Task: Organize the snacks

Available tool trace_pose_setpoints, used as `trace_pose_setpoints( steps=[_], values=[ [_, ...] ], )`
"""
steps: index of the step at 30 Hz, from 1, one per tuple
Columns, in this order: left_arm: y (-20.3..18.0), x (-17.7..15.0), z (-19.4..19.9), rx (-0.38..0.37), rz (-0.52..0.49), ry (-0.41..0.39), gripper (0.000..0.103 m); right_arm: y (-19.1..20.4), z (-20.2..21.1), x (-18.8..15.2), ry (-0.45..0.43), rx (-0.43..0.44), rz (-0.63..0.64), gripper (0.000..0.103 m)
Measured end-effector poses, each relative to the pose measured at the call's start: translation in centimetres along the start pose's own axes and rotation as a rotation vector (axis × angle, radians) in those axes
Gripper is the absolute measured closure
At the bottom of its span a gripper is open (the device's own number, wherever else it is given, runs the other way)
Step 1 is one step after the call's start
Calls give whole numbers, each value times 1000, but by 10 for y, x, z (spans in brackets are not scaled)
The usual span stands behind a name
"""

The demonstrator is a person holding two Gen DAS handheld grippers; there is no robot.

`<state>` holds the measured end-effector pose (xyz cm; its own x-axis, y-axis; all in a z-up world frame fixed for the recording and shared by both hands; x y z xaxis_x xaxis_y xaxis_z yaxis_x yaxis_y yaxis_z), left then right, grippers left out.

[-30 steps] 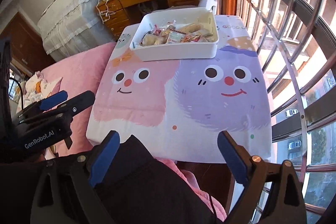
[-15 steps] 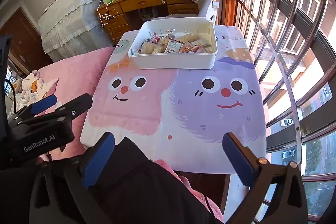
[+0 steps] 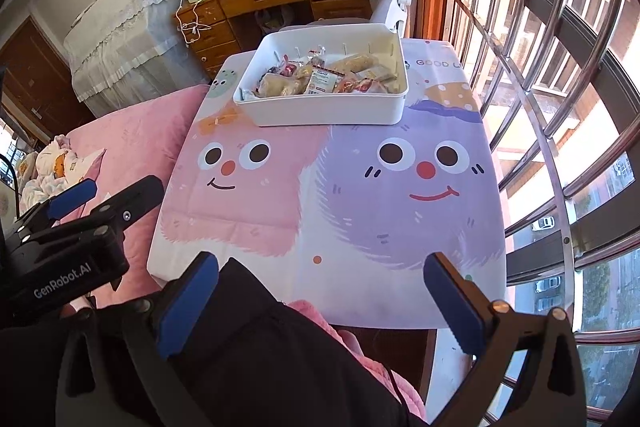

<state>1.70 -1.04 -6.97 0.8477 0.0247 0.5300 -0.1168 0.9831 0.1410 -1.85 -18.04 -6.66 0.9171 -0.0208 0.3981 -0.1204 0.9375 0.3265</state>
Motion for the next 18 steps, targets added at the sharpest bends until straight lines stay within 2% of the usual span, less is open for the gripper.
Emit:
trace_pose_setpoints(
  steps=[18],
  values=[
    [-2,5,-2,-2,-11,-8,1,-9,-3,7,-4,-22,-39,0]
  ],
)
Point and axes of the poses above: each gripper's, at about its wrist camera, not at the fingertips, and z roughly against the way its jaws point, y to its left, x to its top, the point moved 5 cm from there along -z, roughly the way its jaws point, and after that the axes turned 11 degrees about x, right-handed, at the moved point
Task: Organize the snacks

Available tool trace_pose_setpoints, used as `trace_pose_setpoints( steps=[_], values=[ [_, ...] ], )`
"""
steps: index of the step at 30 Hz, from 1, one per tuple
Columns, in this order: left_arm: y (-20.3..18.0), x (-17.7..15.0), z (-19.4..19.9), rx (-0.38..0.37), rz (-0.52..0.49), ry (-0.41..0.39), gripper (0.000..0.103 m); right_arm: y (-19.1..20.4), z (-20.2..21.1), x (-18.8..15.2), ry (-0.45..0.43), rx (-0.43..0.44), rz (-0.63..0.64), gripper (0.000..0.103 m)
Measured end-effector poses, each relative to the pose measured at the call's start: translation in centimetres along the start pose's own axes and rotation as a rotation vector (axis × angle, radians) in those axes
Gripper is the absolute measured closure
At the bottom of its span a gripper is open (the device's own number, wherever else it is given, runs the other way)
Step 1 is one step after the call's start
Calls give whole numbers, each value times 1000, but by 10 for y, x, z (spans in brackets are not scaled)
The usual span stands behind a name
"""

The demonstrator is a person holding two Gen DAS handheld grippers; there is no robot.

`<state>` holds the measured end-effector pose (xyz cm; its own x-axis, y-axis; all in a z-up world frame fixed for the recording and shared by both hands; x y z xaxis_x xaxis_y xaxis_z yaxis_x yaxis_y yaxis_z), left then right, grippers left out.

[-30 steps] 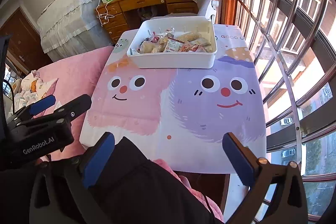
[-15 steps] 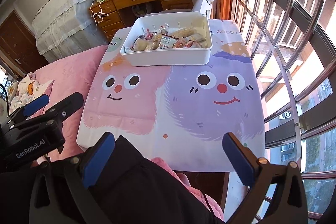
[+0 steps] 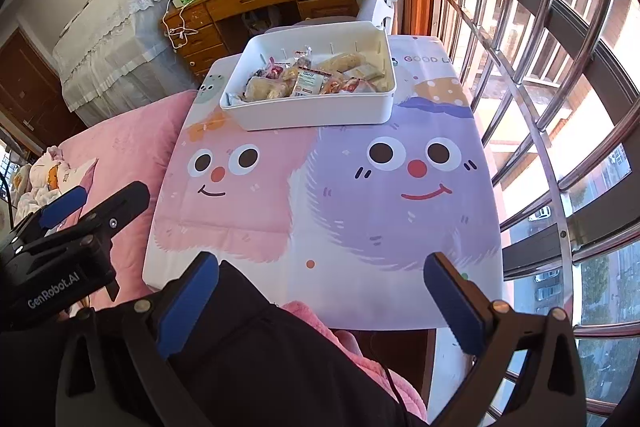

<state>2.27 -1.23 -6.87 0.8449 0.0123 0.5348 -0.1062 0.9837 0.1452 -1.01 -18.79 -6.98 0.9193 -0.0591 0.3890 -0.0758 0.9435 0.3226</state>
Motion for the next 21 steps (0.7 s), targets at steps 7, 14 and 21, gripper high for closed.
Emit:
trace_pose_setpoints(
  steps=[7,14,21],
  values=[
    [0,1,-1,0,0,1,1,-1,-4,2,3,-8,-16,0],
    [0,2,-1,1,0,0,1,-2,-5,4,7,-7,-14,0],
    [1,2,-2,-1,-4,0,1,-2,-6,5,10,-7,-16,0]
  ],
)
Point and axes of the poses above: each gripper's, at about its wrist camera, not at the fingertips, and z roughly against the way its jaws point, y to its left, x to its top, the point moved 5 cm from there along -z, roughly the way its jaws point, and after that the axes turned 11 degrees about x, right-handed, at the moved point
